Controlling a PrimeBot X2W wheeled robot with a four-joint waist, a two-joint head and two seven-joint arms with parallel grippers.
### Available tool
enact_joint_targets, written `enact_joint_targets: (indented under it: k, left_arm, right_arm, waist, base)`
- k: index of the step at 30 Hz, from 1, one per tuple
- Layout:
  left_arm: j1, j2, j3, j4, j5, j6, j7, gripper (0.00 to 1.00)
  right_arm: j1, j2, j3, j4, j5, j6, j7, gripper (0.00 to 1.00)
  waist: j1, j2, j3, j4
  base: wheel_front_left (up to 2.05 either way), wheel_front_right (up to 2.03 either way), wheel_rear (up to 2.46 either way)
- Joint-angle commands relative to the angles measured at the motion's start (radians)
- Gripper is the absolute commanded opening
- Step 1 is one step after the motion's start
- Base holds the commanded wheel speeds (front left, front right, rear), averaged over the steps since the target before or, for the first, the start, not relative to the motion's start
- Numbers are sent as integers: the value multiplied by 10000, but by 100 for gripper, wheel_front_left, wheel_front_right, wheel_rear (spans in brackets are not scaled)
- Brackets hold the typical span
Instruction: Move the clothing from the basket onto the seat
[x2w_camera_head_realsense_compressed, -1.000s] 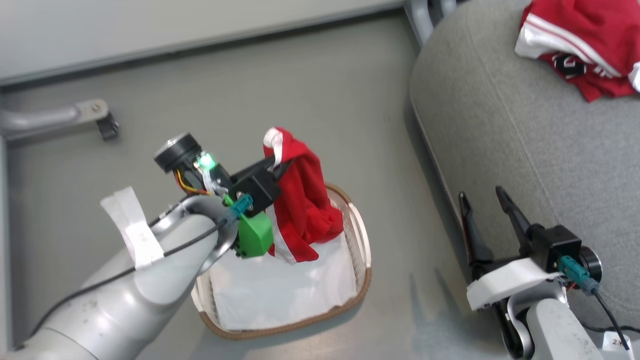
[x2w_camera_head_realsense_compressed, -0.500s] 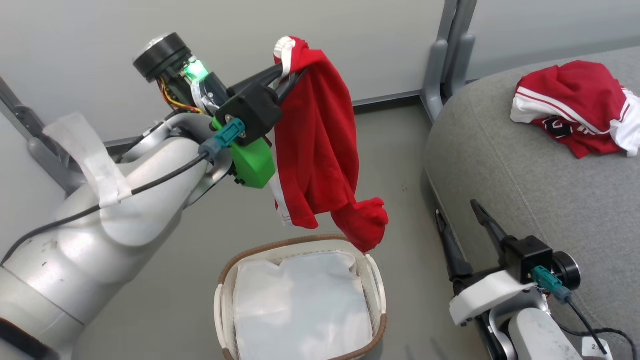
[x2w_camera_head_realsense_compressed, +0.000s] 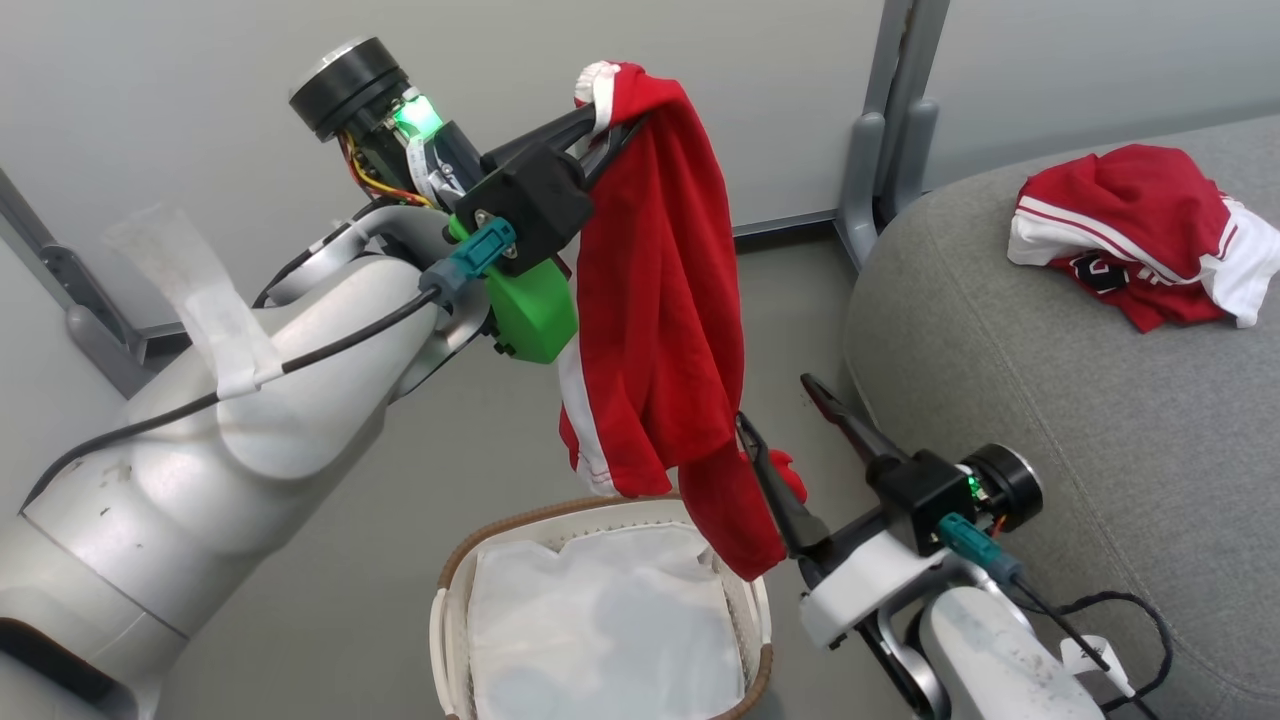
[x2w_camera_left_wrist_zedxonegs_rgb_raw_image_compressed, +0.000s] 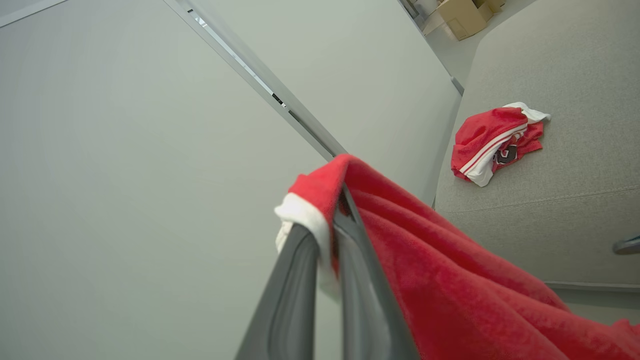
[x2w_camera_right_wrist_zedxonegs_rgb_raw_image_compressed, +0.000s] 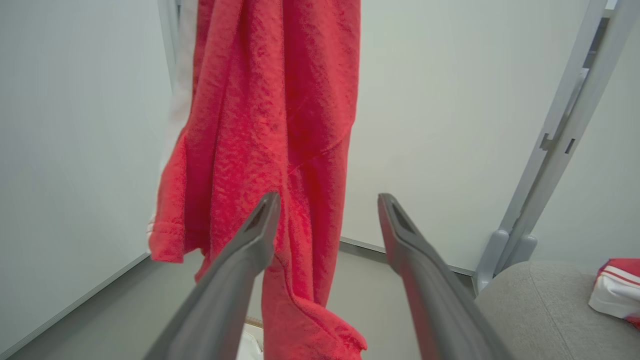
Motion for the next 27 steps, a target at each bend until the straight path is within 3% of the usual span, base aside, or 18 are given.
enact_joint_targets:
  k: [1, 5, 11, 22, 23, 24, 25, 27]
  left_arm:
    - [-234, -42, 20, -10, -55, 50, 35, 0]
    - [-377, -181, -58, -192, -71, 48, 124, 0]
    - [-577, -380, -129, -431, -116, 48, 231, 0]
    - [-589, -731, -391, -1142, -269, 61, 405, 0]
    - [-545, -730, -384, -1213, -312, 80, 413, 0]
    - [-496, -716, -372, -1253, -349, 99, 416, 0]
    - [-416, -682, -349, -1282, -363, 136, 412, 0]
    - [-247, -570, -309, -1301, -409, 218, 402, 0]
  right_arm:
    - [-166, -41, 188, 84, 74, -10, -49, 100]
    - [-534, -43, 821, 571, -119, -10, -49, 100]
    - [-1365, -34, 857, 1552, -484, -10, -49, 100]
    - [-2237, -38, 966, 2452, 75, -11, -49, 100]
    - [-2279, -40, 1010, 2493, 143, -11, -49, 60]
    - [-2306, -41, 1051, 2550, 192, -11, -49, 38]
    - [-2350, -45, 1082, 2581, 240, -11, -49, 0]
    - [-2441, -43, 1099, 2550, 323, -11, -49, 0]
  waist:
    - [1, 0, -11, 29]
    - [1, 0, 1, 117]
    - [1, 0, 41, 298]
    - [1, 0, 69, 642]
    - [1, 0, 73, 665]
    - [1, 0, 76, 682]
    - [1, 0, 81, 701]
    - [1, 0, 99, 714]
  base:
    - [0, 0, 0]
    - [0, 0, 0]
    - [0, 0, 0]
    - [0, 0, 0]
    - [0, 0, 0]
    - [0, 0, 0]
    - [0, 0, 0]
    - [0, 0, 0]
